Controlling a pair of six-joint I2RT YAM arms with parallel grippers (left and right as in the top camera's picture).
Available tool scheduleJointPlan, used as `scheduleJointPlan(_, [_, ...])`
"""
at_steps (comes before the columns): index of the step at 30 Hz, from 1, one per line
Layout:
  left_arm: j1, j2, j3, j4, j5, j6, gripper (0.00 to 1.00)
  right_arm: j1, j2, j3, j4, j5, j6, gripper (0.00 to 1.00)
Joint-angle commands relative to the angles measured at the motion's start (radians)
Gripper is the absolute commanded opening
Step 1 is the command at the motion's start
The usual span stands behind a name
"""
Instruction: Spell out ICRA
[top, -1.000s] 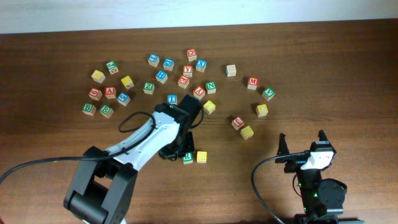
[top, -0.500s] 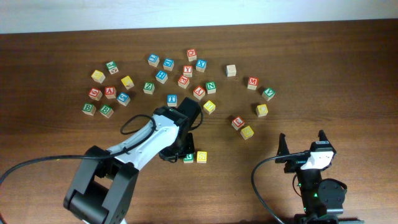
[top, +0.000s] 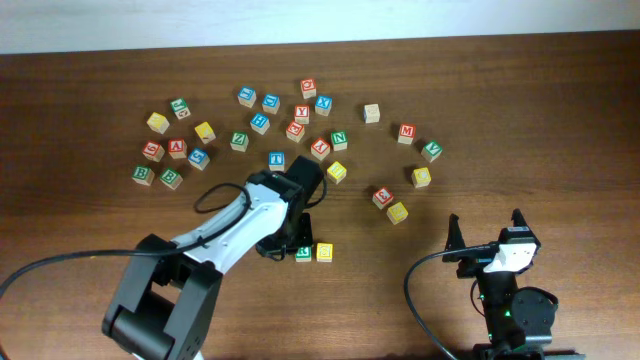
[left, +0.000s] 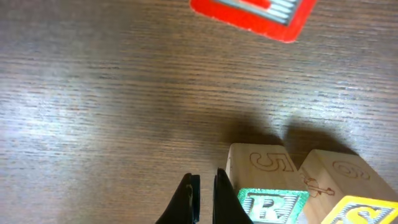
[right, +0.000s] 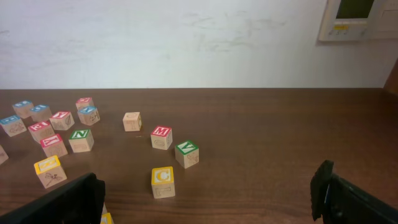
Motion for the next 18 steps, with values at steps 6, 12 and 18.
scheduleJointPlan(6, [-0.038, -0.14, 0.109, -0.057, 0.093, 0.042, 0.03, -0.006, -0.006, -0.005, -0.005, 0.004, 0.004, 0.98])
scheduleJointPlan(12, [-0.177, -0.111, 0.103, 0.034, 0.101, -0.05, 0.01, -0.006, -0.006, -0.005, -0.005, 0.004, 0.004, 0.98])
scheduleJointPlan(18, [-0.236, 0.009, 0.103, 0.103, 0.098, -0.094, 0.0, -0.006, -0.006, -0.005, -0.005, 0.004, 0.004, 0.98])
